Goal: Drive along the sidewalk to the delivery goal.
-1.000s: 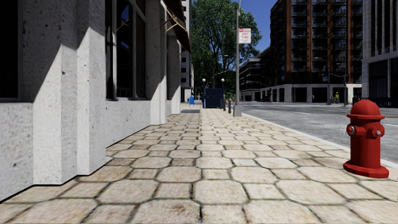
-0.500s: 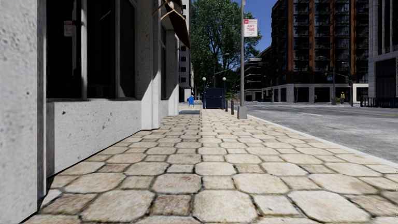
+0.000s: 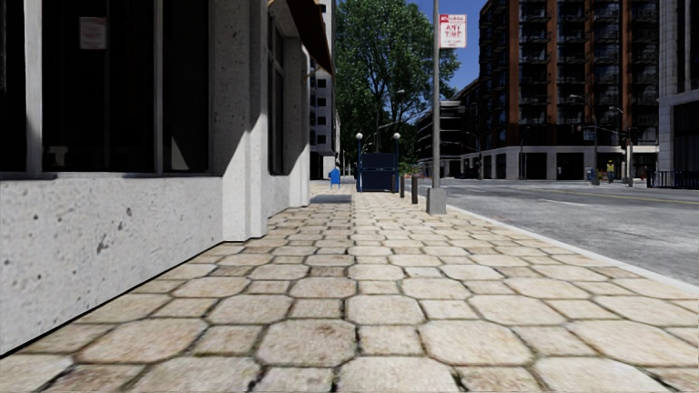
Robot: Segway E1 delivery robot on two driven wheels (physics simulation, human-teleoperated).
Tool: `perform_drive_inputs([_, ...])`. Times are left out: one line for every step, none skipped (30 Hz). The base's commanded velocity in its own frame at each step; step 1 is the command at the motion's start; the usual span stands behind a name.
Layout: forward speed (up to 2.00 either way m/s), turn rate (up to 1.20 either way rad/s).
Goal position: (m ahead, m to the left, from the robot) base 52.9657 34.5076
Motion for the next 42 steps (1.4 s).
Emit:
perform_drive_inputs([2.00, 0.00])
perform_drive_inputs([2.00, 0.00])
perform_drive_inputs([2.00, 0.00])
perform_drive_inputs([2.00, 0.00])
perform_drive_inputs([2.00, 0.00])
perform_drive_inputs([2.00, 0.00])
perform_drive_inputs([2.00, 0.00])
perform_drive_inputs([2.00, 0.00])
perform_drive_inputs([2.00, 0.00])
perform_drive_inputs([2.00, 0.00])
perform_drive_inputs([2.00, 0.00])
perform_drive_inputs([2.00, 0.00])
perform_drive_inputs([2.00, 0.00])
perform_drive_inputs([2.00, 0.00])
perform_drive_inputs([2.00, 0.00])
perform_drive_inputs([2.00, 0.00])
perform_drive_inputs([2.00, 0.00])
perform_drive_inputs([2.00, 0.00])
perform_drive_inputs([2.00, 0.00])
perform_drive_inputs([2.00, 0.00])
perform_drive_inputs([2.00, 0.00])
perform_drive_inputs([2.00, 0.00])
perform_drive_inputs([2.00, 0.00])
perform_drive_inputs([2.00, 0.00])
perform_drive_inputs([2.00, 0.00])
perform_drive_inputs([2.00, 0.00])
perform_drive_inputs([2.00, 0.00])
perform_drive_inputs([2.00, 0.00])
perform_drive_inputs([2.00, 0.00])
perform_drive_inputs([2.00, 0.00])
perform_drive_inputs([2.00, 0.00])
perform_drive_inputs([2.00, 0.00])
perform_drive_inputs([2.00, 0.00])
perform_drive_inputs([2.00, 0.00])
perform_drive_inputs([2.00, 0.00])
perform_drive_inputs([2.00, 0.00])
perform_drive_inputs([2.00, 0.00])
perform_drive_inputs([2.00, 0.00])
perform_drive_inputs([2.00, 0.00])
perform_drive_inputs([2.00, 0.00])
perform_drive_inputs([2.00, 0.00])
perform_drive_inputs([2.00, 0.00])
